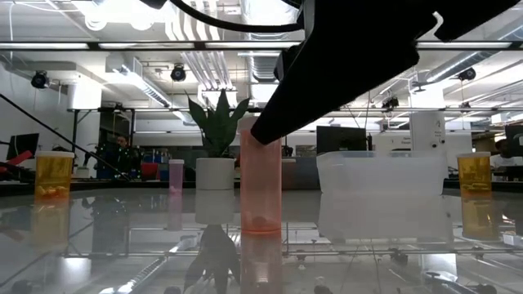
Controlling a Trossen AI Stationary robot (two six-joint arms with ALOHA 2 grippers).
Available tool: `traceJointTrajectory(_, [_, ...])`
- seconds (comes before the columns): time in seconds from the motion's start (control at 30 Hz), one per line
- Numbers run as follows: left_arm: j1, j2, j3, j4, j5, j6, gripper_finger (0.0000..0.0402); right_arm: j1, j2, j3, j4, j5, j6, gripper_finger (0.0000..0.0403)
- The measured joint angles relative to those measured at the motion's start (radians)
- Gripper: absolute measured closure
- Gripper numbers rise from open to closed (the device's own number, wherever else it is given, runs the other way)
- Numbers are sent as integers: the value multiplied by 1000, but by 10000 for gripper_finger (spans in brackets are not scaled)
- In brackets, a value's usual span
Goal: Pick and place medicine bottles into bin by pill shape (circle, oval)
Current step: Put the small pink pill bottle into the white bin
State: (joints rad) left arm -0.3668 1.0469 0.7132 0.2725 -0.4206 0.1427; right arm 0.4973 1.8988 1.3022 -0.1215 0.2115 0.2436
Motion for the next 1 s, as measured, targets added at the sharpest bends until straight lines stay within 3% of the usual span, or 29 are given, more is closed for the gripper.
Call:
traceJointTrajectory(0.4, [0, 0, 1, 7, 0, 25, 166, 0, 2, 0, 0, 0, -6, 288])
traceJointTrajectory(0.7, [0, -2, 8, 10, -4, 74, 166, -16, -12, 0, -42, 8, -19, 278])
traceJointTrajectory(1.0, [-1, -2, 9, 34, -34, 154, 166, -59, -116, -2, -155, 29, -36, 285])
